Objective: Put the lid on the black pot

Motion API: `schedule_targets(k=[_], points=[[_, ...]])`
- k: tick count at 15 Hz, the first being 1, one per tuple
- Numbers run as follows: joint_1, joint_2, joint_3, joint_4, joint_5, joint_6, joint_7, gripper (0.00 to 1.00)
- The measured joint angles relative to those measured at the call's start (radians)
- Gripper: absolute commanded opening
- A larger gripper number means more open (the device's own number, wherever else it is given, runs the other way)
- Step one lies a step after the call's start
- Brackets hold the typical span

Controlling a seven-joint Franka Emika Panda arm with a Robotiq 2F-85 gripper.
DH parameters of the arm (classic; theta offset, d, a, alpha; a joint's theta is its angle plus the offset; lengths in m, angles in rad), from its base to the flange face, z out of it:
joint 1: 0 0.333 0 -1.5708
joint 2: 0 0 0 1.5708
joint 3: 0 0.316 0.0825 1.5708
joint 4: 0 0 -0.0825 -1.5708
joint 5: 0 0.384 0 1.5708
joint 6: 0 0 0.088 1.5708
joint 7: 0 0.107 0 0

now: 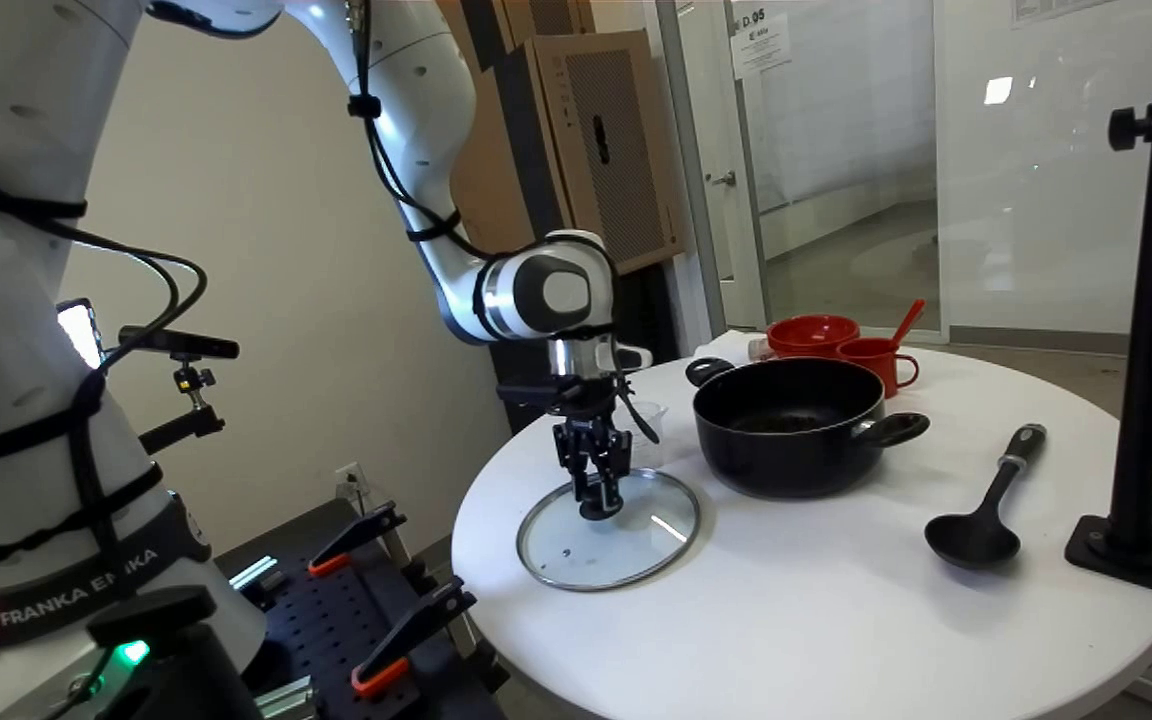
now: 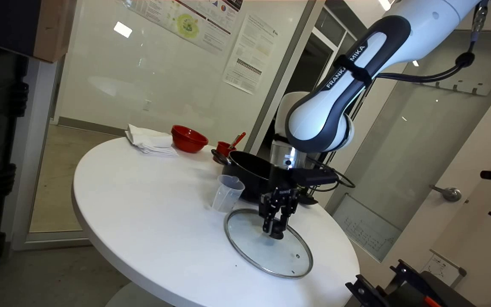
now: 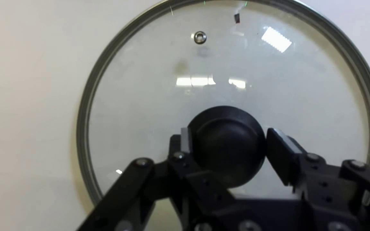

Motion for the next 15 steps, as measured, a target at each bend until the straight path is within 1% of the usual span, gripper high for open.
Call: schedule_targets(k=[2, 3, 9, 12, 15], points=[[-0.001, -0.011, 0.001, -0.001, 0.012, -0.011, -0.021, 0.27], [-0.004, -0.021, 0.003, -0.003, 0.024, -0.021, -0.04, 0.26], [-0.03, -0.108, 0.041, -0.027, 0.117, -0.096, -0.101, 0.26], [-0.044, -0.184, 0.056, -0.049, 0.156, -0.135, -0.131, 0.26], [-0.047, -0.276, 0.057, -0.072, 0.166, -0.173, -0.139, 0.26]])
